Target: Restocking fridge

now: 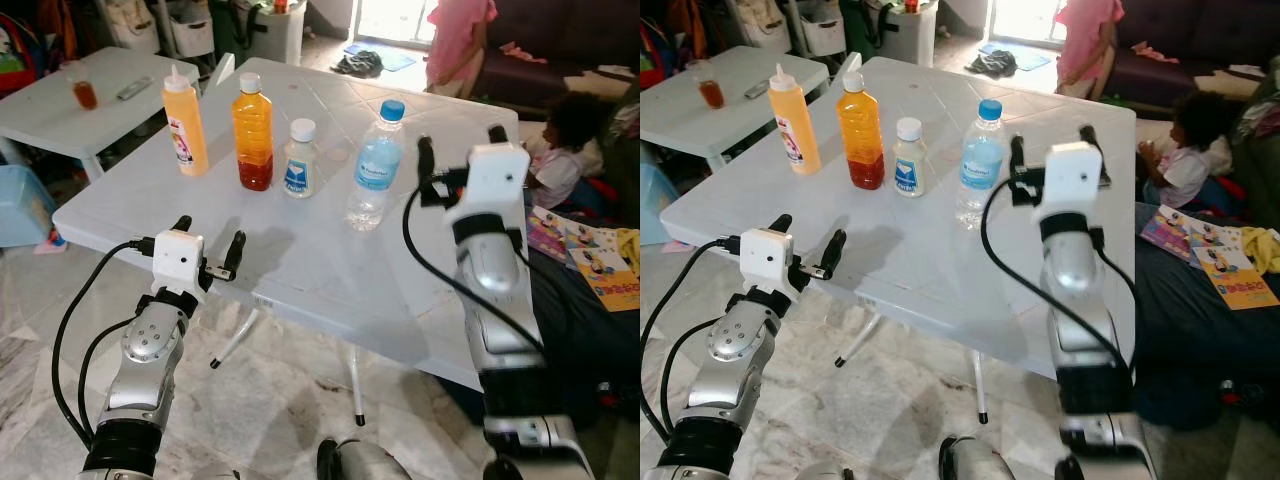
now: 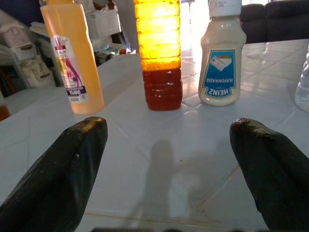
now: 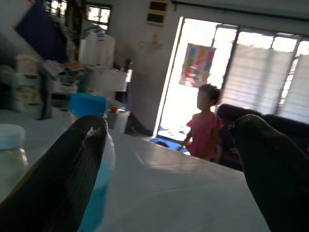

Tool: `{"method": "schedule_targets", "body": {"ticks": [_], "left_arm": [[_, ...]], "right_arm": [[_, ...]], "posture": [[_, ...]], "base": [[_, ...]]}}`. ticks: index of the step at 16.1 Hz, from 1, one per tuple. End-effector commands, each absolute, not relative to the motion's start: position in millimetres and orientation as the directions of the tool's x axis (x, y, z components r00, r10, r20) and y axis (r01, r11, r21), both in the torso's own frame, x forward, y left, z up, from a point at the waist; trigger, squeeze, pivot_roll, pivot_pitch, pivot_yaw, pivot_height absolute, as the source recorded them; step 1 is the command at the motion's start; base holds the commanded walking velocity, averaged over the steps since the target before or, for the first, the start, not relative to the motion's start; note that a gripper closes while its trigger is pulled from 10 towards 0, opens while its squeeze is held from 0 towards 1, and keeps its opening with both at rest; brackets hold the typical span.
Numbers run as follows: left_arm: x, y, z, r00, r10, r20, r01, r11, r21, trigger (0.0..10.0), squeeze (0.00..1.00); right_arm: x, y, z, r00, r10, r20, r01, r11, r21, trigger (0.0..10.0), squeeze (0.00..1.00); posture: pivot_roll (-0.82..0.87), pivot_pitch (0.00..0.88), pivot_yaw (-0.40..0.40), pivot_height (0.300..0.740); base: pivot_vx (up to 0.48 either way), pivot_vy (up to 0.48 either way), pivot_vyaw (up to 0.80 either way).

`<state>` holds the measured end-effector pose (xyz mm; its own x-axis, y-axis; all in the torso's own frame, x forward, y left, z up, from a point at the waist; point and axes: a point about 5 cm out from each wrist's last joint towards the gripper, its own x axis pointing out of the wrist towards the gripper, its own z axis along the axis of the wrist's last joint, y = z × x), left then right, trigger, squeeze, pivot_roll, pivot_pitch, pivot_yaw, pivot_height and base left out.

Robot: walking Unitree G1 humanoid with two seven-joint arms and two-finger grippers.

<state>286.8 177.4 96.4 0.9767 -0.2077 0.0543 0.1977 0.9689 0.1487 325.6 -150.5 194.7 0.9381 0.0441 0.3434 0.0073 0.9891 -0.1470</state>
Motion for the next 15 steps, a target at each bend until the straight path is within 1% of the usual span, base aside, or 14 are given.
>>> {"method": "schedule_targets", "body": {"ticks": [1,3,9,12,15], "left_arm": [[290,178,103,0.975,-0.212,0.065,0.200,0.967,0.158,10.0,0.00],[289,180,103,0.975,-0.213,0.063,0.200,0.966,0.164,10.0,0.00],[287,179,102,0.976,-0.213,0.052,0.202,0.965,0.169,10.0,0.00],[288,179,101,0.975,-0.216,0.046,0.206,0.964,0.171,10.0,0.00],[288,179,101,0.975,-0.218,0.042,0.208,0.963,0.174,10.0,0.00]], "right_arm": [[330,-147,198,0.940,0.068,0.334,-0.028,0.992,-0.121,10.0,0.00],[339,-136,206,0.934,0.121,0.335,-0.090,0.990,-0.107,10.0,0.00],[361,-133,220,0.940,0.150,0.306,-0.122,0.987,-0.108,10.0,0.00],[369,-129,224,0.941,0.196,0.277,-0.167,0.978,-0.126,10.0,0.00],[374,-125,224,0.946,0.199,0.257,-0.182,0.979,-0.090,10.0,0.00]], "posture": [[-0.03,0.053,-0.041,0.740],[-0.02,0.058,-0.038,0.740],[-0.01,0.068,-0.038,0.740],[-0.01,0.072,-0.039,0.740],[-0.01,0.079,-0.041,0.740]], "base": [[0.000,0.000,0.00],[0.000,0.000,0.00],[0.000,0.000,0.00],[0.000,0.000,0.00],[0.000,0.000,0.00]]}}
